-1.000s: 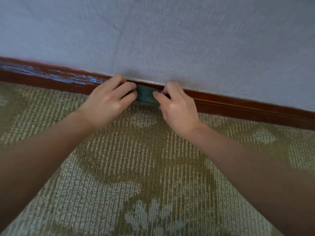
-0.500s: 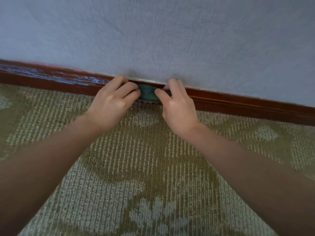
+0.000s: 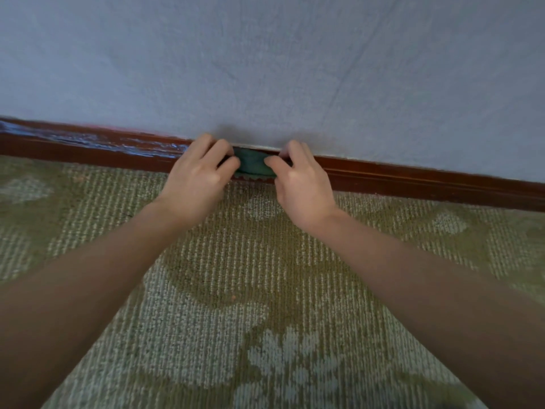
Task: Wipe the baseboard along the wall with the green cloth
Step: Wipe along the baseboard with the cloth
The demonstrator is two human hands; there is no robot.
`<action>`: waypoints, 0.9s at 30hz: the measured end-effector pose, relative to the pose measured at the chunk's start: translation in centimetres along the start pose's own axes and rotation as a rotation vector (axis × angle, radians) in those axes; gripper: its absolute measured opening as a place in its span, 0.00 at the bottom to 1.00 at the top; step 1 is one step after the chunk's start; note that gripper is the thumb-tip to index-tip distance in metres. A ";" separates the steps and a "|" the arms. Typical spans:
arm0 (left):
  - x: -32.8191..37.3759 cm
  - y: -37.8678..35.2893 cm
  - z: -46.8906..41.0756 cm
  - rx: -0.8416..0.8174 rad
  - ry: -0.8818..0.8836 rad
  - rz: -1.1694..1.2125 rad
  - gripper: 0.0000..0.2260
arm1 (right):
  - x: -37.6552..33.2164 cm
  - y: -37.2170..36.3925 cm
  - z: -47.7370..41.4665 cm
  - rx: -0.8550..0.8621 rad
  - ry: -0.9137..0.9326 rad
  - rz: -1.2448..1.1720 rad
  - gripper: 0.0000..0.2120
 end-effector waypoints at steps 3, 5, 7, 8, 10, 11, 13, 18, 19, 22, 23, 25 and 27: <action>-0.1 1.4 0.3 0.035 -0.004 -0.007 0.04 | -1.3 0.9 0.1 -0.055 -0.037 0.010 0.17; 0.3 2.2 0.9 0.022 -0.012 0.012 0.04 | -1.8 1.4 0.7 -0.125 -0.066 0.003 0.18; 0.9 3.1 1.3 -0.001 -0.011 0.031 0.04 | -2.2 2.0 1.1 -0.177 -0.071 0.000 0.19; 1.2 3.5 1.4 -0.019 -0.004 0.050 0.05 | -2.5 2.4 1.3 -0.195 -0.057 -0.003 0.19; 1.7 4.1 1.4 -0.047 0.013 0.094 0.07 | -2.6 3.1 1.5 -0.210 -0.030 -0.011 0.19; 1.9 4.1 1.4 -0.055 0.023 0.105 0.08 | -2.4 3.2 1.6 -0.207 -0.033 -0.014 0.19; 1.8 3.6 0.8 -0.054 0.048 0.108 0.10 | -1.4 3.0 1.4 -0.177 -0.065 -0.018 0.19; 0.3 0.9 -0.6 -0.005 0.061 0.031 0.09 | 0.4 0.7 -0.7 -0.064 -0.017 -0.056 0.12; 0.3 0.4 -0.8 -0.019 0.053 0.021 0.09 | 0.8 0.4 -0.9 -0.057 0.007 -0.053 0.12; 0.6 -0.3 -1.1 -0.068 0.030 0.002 0.06 | 1.1 0.1 -0.9 -0.046 0.084 -0.054 0.11; 0.7 -0.4 -1.3 -0.089 0.034 -0.001 0.04 | 1.1 0.1 -0.9 -0.045 0.088 -0.050 0.11; 0.6 -0.2 -1.4 -0.107 0.072 -0.009 0.03 | 1.0 0.0 -1.0 -0.046 0.075 -0.052 0.10; 0.6 -0.2 -1.7 -0.135 0.100 -0.014 0.03 | 1.0 0.0 -1.2 -0.067 0.066 -0.055 0.10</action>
Point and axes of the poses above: each hand's wrist, its own z-axis away from the middle knuckle, its own y-axis out of the back of the hand, x = y × z, the point moved 6 cm from there along -z, towards the middle knuckle, and after that the axes turned 1 degree about -z, right-handed, at the moved point
